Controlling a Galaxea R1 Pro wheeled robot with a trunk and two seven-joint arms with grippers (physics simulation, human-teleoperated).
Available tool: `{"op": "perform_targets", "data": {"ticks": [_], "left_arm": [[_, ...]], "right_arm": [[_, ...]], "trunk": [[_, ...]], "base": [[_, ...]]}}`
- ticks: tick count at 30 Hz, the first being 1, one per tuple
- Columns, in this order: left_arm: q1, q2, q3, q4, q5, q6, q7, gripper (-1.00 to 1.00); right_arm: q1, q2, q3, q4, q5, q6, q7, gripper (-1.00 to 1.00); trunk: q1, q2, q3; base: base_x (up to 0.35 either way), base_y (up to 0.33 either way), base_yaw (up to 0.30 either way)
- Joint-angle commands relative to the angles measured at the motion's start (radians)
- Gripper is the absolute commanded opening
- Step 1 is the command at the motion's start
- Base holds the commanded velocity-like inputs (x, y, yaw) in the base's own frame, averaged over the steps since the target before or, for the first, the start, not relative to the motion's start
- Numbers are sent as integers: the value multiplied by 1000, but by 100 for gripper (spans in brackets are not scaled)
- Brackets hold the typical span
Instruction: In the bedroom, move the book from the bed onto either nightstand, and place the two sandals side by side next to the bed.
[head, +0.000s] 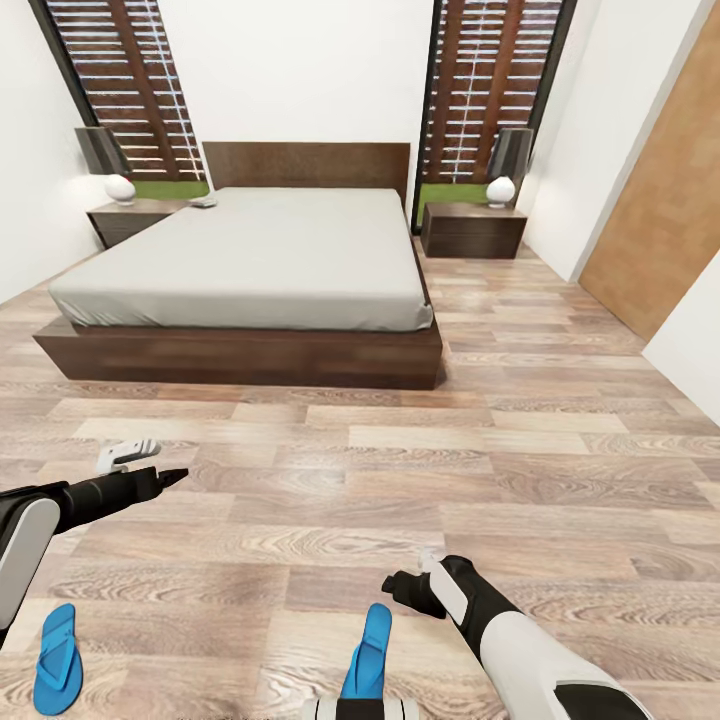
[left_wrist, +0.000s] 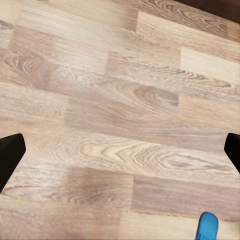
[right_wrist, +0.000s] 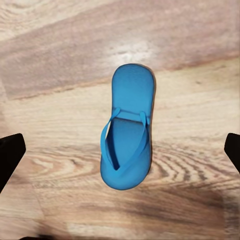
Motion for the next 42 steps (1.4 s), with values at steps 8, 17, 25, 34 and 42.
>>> {"op": "perform_targets", "data": {"ticks": [8, 17, 25, 34, 42], "left_arm": [[-1, 0, 1, 0, -3, 5, -5, 100], [-1, 0, 1, 0, -3, 5, -5, 100], [-1, 0, 1, 0, -3, 5, -5, 100], [-1, 0, 1, 0, -3, 5, -5, 100], [-1, 0, 1, 0, -3, 5, -5, 100]], "right_arm": [[0, 1, -6, -2, -7, 5, -6, 100], [0, 1, 9, -2, -8, 5, -6, 100], [0, 1, 14, -2, -8, 5, -7, 100], [0, 3, 16, -5, -8, 5, -7, 100], [-2, 4, 16, -59, -9, 5, -4, 100]], "trunk": [[0, 0, -14], [0, 0, -29], [0, 0, -42], [0, 0, -57], [0, 0, -70]], "base": [[0, 0, 0], [0, 0, 0], [0, 0, 0], [0, 0, 0], [0, 0, 0]]}}
